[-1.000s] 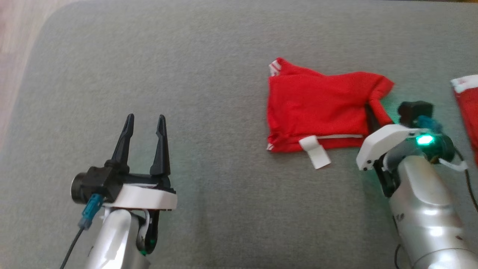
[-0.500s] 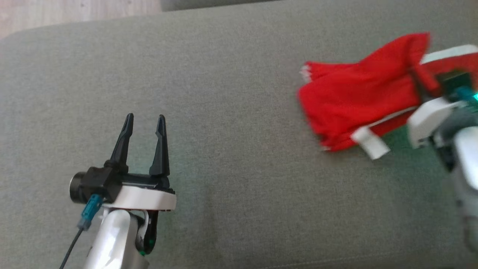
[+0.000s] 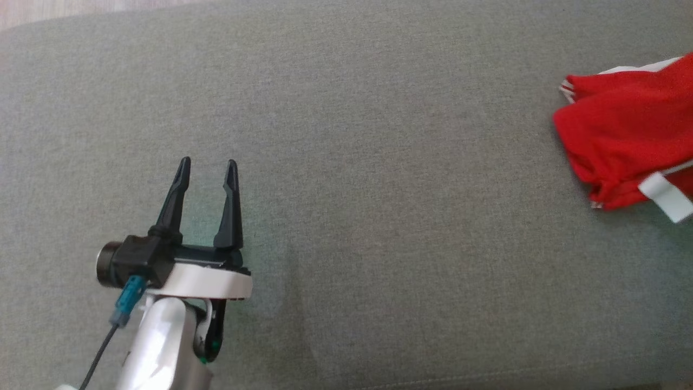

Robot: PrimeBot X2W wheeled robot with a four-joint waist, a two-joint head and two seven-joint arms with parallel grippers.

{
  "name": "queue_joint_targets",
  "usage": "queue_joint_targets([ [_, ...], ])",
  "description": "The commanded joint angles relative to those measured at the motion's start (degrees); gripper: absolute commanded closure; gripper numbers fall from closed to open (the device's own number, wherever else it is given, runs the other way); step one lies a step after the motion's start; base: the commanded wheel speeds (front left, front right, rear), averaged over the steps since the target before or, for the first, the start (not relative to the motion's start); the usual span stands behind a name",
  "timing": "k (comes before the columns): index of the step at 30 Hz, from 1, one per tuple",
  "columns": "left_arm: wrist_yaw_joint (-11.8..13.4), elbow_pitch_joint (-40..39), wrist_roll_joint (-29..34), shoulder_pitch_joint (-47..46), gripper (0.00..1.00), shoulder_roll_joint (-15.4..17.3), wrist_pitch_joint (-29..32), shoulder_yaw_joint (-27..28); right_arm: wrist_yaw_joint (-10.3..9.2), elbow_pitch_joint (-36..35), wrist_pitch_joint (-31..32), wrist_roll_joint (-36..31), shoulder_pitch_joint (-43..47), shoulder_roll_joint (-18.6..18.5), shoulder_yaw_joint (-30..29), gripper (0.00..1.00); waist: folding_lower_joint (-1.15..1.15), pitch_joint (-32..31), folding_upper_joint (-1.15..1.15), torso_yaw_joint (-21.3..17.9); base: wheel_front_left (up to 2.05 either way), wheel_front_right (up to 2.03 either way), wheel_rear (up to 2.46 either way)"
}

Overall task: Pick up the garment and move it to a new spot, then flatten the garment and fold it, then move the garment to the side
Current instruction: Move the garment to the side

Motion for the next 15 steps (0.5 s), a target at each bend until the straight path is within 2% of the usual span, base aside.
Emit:
queue_joint_targets([
  [1,-0.39,-1.48,0.62,-1.40,0.00,0.29,-0.29,2.53,-0.05,-0.89,-0.53,-0.53,-0.83,-2.78,-0.75,1.00,0.00,-0.01,0.00,-0.06,0.00,0.00,0.00],
  [7,-0.83,-1.74,1.23,-0.98,0.00,0.29,-0.29,3.39,-0.05,2.03,-1.05,-1.84,-1.62,-2.52,-5.02,1.00,0.00,0.54,0.00,-0.23,0.00,0.00,0.00],
  [14,-1.13,-1.70,1.70,-0.90,0.00,0.29,-0.29,4.06,-0.05,2.40,-2.41,-2.97,-2.21,-0.64,-7.10,1.00,0.00,1.19,0.00,-0.61,0.00,0.00,0.00],
  [15,-1.17,-1.62,1.68,-0.92,0.00,0.29,-0.29,4.02,-0.05,2.62,-2.22,-2.99,-2.22,-0.07,-7.64,0.66,0.00,1.15,0.00,-0.62,0.00,0.00,0.00],
])
